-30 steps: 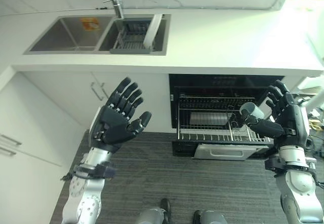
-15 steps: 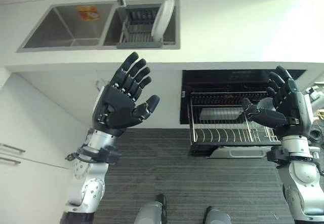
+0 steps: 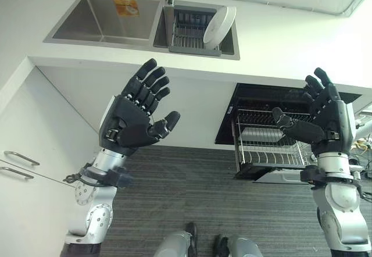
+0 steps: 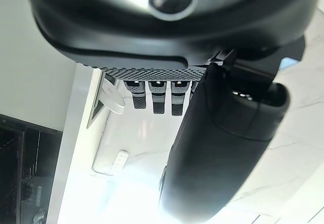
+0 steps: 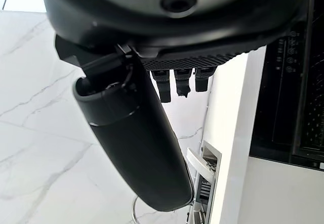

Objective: Place the dishes in the dishwasher.

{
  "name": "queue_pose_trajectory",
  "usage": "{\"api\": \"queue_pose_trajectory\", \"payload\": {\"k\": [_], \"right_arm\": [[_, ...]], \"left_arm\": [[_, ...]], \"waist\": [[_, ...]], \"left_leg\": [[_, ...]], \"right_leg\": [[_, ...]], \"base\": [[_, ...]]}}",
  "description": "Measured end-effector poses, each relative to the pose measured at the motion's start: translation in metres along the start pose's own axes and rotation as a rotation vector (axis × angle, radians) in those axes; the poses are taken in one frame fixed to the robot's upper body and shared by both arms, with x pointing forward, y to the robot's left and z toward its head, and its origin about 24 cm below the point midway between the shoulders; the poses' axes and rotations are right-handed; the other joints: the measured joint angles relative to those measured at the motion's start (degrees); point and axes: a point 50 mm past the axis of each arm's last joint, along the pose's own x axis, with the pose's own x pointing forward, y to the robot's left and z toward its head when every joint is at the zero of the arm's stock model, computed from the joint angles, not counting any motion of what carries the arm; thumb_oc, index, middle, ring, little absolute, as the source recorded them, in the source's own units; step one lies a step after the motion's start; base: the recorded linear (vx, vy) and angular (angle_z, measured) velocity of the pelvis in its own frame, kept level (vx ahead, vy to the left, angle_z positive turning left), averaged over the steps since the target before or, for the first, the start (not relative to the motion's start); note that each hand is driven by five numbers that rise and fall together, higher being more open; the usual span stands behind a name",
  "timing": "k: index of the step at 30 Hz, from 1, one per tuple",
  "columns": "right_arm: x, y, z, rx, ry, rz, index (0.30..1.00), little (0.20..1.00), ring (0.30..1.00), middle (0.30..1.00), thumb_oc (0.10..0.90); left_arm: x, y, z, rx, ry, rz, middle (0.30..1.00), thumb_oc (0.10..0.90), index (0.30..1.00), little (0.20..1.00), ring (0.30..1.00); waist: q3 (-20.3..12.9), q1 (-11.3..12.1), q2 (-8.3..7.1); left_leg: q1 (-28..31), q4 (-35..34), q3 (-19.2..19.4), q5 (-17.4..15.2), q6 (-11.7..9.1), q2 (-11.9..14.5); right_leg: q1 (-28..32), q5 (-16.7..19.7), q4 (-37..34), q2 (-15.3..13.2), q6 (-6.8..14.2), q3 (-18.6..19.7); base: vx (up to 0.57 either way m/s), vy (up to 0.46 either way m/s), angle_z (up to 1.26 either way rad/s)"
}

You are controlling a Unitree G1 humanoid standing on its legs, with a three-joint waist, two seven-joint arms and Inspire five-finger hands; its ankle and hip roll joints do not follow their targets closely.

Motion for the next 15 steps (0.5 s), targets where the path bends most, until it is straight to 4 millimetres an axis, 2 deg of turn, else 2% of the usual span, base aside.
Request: {"api": "queue_pose_trajectory", "payload": {"k": [1,2,3,4,6,7,9,10,11,12,13,14,15], "right_arm": [[-0.003,-0.002,-0.002,-0.005,0.011,0.003,0.900,0.900,0.900,0.900,0.800],[-0.010,-0.003,-0.007,0.003,0.034,-0.008,0.900,0.900,0.900,0.900,0.800],[-0.011,-0.008,-0.006,-0.015,0.032,-0.016,0.900,0.900,0.900,0.900,0.800],[-0.013,-0.009,-0.010,-0.010,0.057,-0.026,0.900,0.900,0.900,0.900,0.800],[-0.014,-0.008,-0.010,0.001,0.056,-0.028,0.900,0.900,0.900,0.900,0.800],[-0.013,-0.008,-0.008,0.003,0.048,-0.026,0.900,0.900,0.900,0.900,0.800],[-0.012,-0.007,-0.006,0.004,0.037,-0.020,0.900,0.900,0.900,0.900,0.800],[-0.011,-0.007,-0.005,0.000,0.036,-0.017,0.900,0.900,0.900,0.900,0.800],[-0.010,-0.008,-0.005,-0.016,0.042,-0.009,0.900,0.900,0.900,0.900,0.800],[-0.009,-0.014,-0.005,-0.037,0.061,-0.002,0.900,0.900,0.900,0.900,0.800],[-0.008,-0.015,-0.005,-0.043,0.063,-0.004,0.900,0.900,0.900,0.900,0.800],[-0.007,-0.017,-0.003,-0.043,0.057,-0.009,0.900,0.900,0.900,0.900,0.800],[-0.007,-0.017,-0.003,-0.041,0.055,-0.011,0.900,0.900,0.900,0.900,0.800]], "left_arm": [[-0.003,0.000,-0.004,-0.018,0.006,0.014,0.900,0.800,0.900,0.900,0.900],[-0.007,0.001,-0.006,-0.013,0.024,0.019,0.900,0.800,0.900,0.900,0.900],[-0.010,0.000,-0.005,-0.009,0.028,0.015,0.900,0.800,0.900,0.900,0.900],[-0.016,-0.001,-0.009,-0.028,0.041,0.032,0.900,0.800,0.900,0.900,0.900],[-0.022,-0.003,-0.013,-0.040,0.058,0.033,0.900,0.800,0.900,0.900,0.900],[-0.022,-0.003,-0.012,-0.036,0.057,0.025,0.900,0.800,0.900,0.900,0.900],[-0.021,-0.004,-0.010,-0.035,0.052,0.019,0.900,0.800,0.900,0.900,0.900],[-0.021,-0.004,-0.010,-0.035,0.052,0.019,0.900,0.800,0.900,0.900,0.900],[-0.021,-0.005,-0.010,-0.036,0.050,0.016,0.900,0.800,0.900,0.900,0.900],[-0.021,-0.007,-0.011,-0.041,0.052,0.012,0.900,0.800,0.900,0.900,0.900],[-0.022,-0.007,-0.011,-0.044,0.053,0.013,0.900,0.800,0.900,0.900,0.900],[-0.020,-0.008,-0.009,-0.041,0.044,0.005,0.900,0.800,0.900,0.900,0.900],[-0.017,-0.011,-0.007,-0.038,0.031,-0.012,0.900,0.800,0.900,0.900,0.900]], "waist": [[0.1,-0.4,-0.04],[0.0,-1.0,-2.22],[-0.4,-1.1,-0.73],[-0.3,-0.6,-0.46],[-0.6,-0.2,-0.13],[-0.7,-0.3,0.00],[-0.9,-0.4,-0.23],[-0.9,-0.3,-0.22],[-0.9,-0.2,-0.32],[-0.2,-0.2,-1.71],[-0.1,-0.3,-2.29],[0.1,-0.4,-2.59],[-0.1,-0.6,-2.12]], "left_leg": [[0.5,0.1,1.2,-2.4,-6.2,-0.4],[-1.7,9.2,3.5,-6.2,-2.0,0.2],[-2.5,12.6,-1.2,-8.7,-1.7,4.8],[-2.0,13.3,-0.2,-8.9,-2.4,4.0],[1.5,8.7,0.3,-7.2,-1.3,2.8],[2.4,7.7,0.3,-6.9,-1.3,2.7],[4.9,4.4,0.7,-5.4,-2.1,1.9],[6.2,2.7,1.4,-4.6,-3.2,1.4],[7.1,1.7,3.2,-2.6,-6.4,0.6],[3.7,10.7,5.7,0.6,-10.4,-0.2],[1.9,15.4,7.1,2.4,-10.9,0.4],[0.7,18.0,8.4,0.7,-9.7,1.9],[0.6,16.7,8.8,-1.2,-9.4,5.1]], "right_leg": [[-0.9,1.1,0.6,-0.3,-1.8,0.6],[-0.5,3.9,-2.0,-3.5,-2.8,0.9],[-2.2,3.6,2.4,-3.6,-1.8,-0.2],[-2.3,2.9,2.7,-3.9,-0.6,0.5],[0.6,4.2,-1.3,-3.9,-1.8,0.3],[1.2,4.4,-1.8,-3.9,-1.7,0.3],[1.8,4.1,-1.7,-4.3,-2.1,0.8],[2.3,3.6,-1.5,-5.1,-2.3,1.0],[2.5,3.1,-0.6,-6.2,-2.5,1.6],[1.6,1.9,3.6,-9.6,-4.5,1.7],[3.5,1.4,1.7,-10.7,-4.2,1.7],[5.6,0.9,-1.0,-10.5,-3.3,1.4],[5.9,0.7,-1.2,-9.5,-3.6,0.9]], "base": [[0.10,-0.098,0.35],[0.07,-0.075,0.24],[0.20,-0.146,0.10],[0.24,-0.161,-0.10],[0.27,-0.165,-0.06],[0.18,-0.099,-0.04],[0.14,-0.078,-0.06],[0.13,-0.123,-0.08],[0.12,-0.122,0.01],[0.10,-0.096,0.08],[0.10,0.001,0.13],[0.11,0.056,0.09],[0.13,0.128,0.09]]}}
